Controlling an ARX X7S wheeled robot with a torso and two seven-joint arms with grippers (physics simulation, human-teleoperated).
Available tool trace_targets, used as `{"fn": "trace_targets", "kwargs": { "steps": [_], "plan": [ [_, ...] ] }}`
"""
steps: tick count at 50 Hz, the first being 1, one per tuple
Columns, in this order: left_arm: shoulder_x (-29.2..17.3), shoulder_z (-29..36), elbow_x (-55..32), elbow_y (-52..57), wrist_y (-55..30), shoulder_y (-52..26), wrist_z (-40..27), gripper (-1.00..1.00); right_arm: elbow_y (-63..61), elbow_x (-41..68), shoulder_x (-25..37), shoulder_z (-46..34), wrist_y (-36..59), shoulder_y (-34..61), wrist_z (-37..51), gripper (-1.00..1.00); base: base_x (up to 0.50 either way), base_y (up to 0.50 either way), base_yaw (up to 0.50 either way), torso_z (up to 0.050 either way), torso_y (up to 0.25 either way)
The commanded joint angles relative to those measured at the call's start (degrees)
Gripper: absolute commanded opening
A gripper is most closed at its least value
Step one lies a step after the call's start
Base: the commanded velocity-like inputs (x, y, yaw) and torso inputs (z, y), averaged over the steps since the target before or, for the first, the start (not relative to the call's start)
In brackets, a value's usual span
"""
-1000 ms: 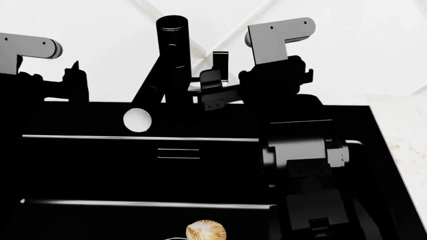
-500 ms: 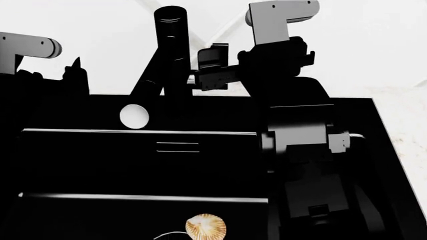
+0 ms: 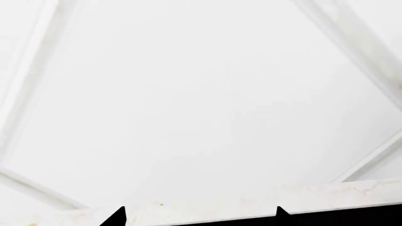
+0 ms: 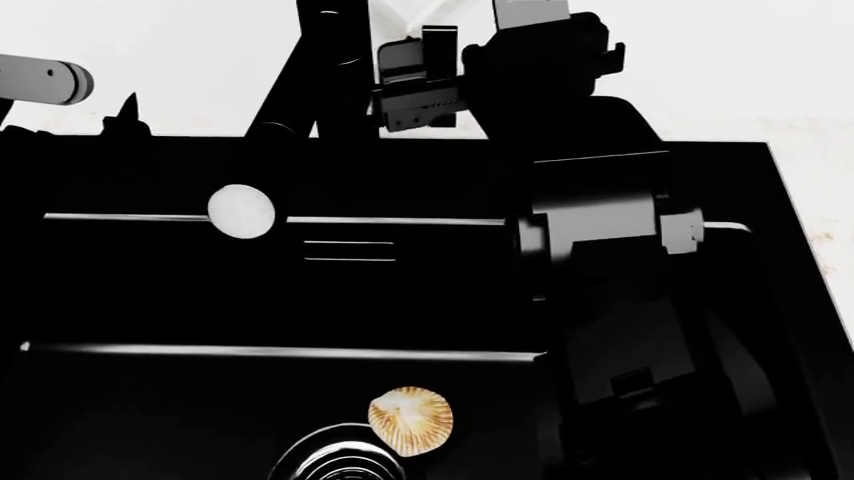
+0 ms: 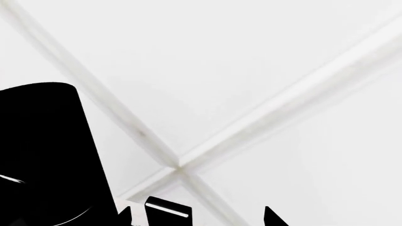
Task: Turn on the sink faucet.
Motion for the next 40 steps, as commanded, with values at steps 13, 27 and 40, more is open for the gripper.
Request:
{"fn": "trace_targets", "kwargs": {
  "steps": [13, 27, 40],
  "plan": [
    [-0.67, -0.16, -0.92, 3.20, -0.28, 1.90, 0.03, 1.00, 0.02, 7.45, -0.02, -6.81, 0.14, 0.53, 2.79, 1.00, 0.00, 0.00, 0.00, 0.000, -0.028],
    [-1.17, -0.53, -1.56, 3.73, -0.58, 2.61, -0.05, 1.00, 0.02, 13.26, -0.02, -11.55, -1.73, 0.80, 4.68, 1.00, 0.00, 0.00, 0.00, 0.000, -0.099],
    [-0.39, -0.13, -1.33, 1.74, 0.56, 2.46, -0.83, 1.00, 0.01, -3.74, 0.03, 8.23, -4.04, -0.81, 6.44, 1.00, 0.00, 0.00, 0.00, 0.000, 0.000]
  ]
}}
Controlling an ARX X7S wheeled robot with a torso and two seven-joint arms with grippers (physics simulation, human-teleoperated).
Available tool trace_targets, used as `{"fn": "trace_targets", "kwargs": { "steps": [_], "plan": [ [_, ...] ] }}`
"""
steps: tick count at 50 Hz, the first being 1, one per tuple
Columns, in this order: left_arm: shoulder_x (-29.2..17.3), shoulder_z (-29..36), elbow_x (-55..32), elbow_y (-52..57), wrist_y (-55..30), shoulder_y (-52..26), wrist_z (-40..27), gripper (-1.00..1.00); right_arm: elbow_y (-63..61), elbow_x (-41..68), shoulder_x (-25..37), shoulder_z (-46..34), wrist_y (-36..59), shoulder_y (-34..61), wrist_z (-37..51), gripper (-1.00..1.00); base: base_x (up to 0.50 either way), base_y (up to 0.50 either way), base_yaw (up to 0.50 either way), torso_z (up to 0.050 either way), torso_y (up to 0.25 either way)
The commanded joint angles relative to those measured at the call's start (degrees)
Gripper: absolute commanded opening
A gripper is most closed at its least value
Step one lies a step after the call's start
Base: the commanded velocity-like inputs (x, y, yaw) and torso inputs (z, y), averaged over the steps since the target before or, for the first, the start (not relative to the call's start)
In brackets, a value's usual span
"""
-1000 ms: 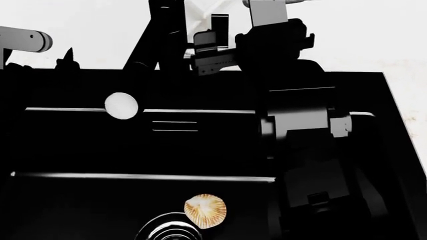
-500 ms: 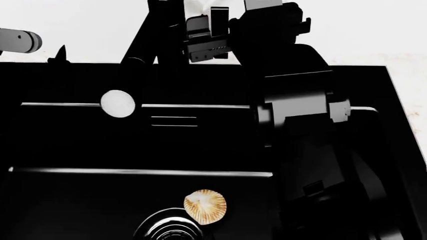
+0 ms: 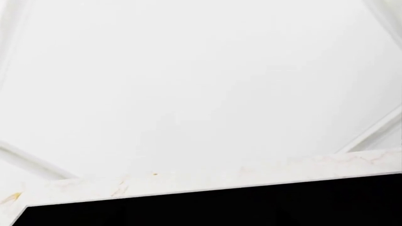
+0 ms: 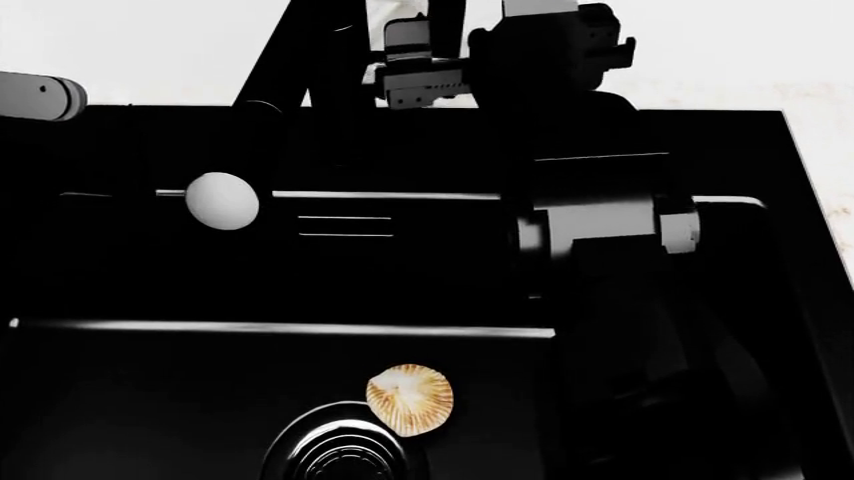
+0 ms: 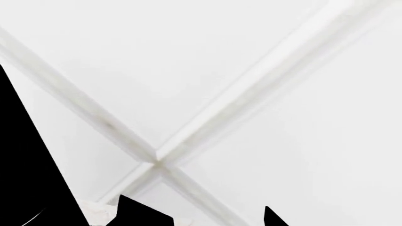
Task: Turn on the sink faucet.
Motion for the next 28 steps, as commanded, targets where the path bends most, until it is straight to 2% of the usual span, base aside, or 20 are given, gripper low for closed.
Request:
{"fn": "trace_targets", "kwargs": {
  "steps": [1, 14, 28],
  "plan": [
    [0.25, 0.33, 0.14, -0.95, 0.36, -0.27, -0.47, 1.00, 0.08, -12.07, 0.07, 13.19, -1.39, -1.06, 0.83, 1.00, 0.00, 0.00, 0.00, 0.000, 0.000],
    [0.88, 0.83, 0.20, -0.37, 0.01, -0.71, -1.20, 1.00, 0.07, -22.76, 0.52, 24.98, -0.95, -1.87, -1.07, 1.00, 0.00, 0.00, 0.00, 0.000, 0.000],
    [1.27, 0.70, -0.16, -0.93, 0.86, -0.21, -1.83, 1.00, 0.06, -28.19, 1.43, 28.83, 0.06, -2.91, -1.78, 1.00, 0.00, 0.00, 0.00, 0.000, 0.000]
  ]
}}
